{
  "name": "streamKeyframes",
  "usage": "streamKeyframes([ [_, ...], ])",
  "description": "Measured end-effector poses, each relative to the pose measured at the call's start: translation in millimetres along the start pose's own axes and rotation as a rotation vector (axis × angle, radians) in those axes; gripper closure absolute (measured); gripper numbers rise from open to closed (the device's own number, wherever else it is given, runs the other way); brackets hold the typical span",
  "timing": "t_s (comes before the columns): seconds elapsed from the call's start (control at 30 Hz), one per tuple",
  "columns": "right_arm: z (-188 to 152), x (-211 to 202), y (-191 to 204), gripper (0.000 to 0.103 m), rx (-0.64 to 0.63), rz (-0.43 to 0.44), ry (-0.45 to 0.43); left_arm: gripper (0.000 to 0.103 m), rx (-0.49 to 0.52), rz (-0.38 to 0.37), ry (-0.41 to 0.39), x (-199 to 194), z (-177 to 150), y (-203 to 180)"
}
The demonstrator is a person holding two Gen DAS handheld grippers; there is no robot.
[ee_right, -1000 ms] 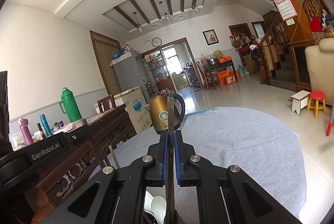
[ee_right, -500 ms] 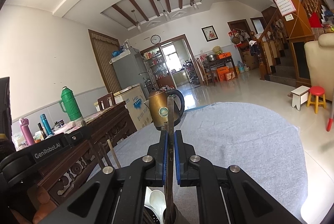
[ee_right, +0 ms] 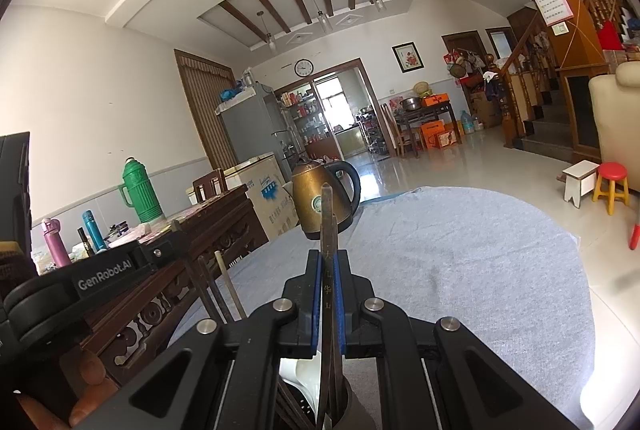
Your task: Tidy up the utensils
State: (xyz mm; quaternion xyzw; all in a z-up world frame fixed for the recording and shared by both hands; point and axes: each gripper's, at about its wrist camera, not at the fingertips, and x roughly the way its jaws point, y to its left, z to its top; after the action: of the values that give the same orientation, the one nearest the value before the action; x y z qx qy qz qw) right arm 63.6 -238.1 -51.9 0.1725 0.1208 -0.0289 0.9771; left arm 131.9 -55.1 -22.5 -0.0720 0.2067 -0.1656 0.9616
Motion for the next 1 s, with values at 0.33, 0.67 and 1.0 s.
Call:
streamKeyframes([
  [0.33, -7, -8, 5, 0.096, -0.011, 0.009, 0.012, 0.097, 0.008, -0.001, 0.017, 0, -5, -2],
  [0.67, -10, -13, 6, 0.096, -0.018, 0.012, 0.016, 0.097, -0.001, 0.007, 0.028, 0, -8, 2],
  [1.0, -14, -17, 12, 0.096, -0.037, 0.017, 0.009, 0.097, -0.007, 0.007, 0.033, 1, -9, 4],
])
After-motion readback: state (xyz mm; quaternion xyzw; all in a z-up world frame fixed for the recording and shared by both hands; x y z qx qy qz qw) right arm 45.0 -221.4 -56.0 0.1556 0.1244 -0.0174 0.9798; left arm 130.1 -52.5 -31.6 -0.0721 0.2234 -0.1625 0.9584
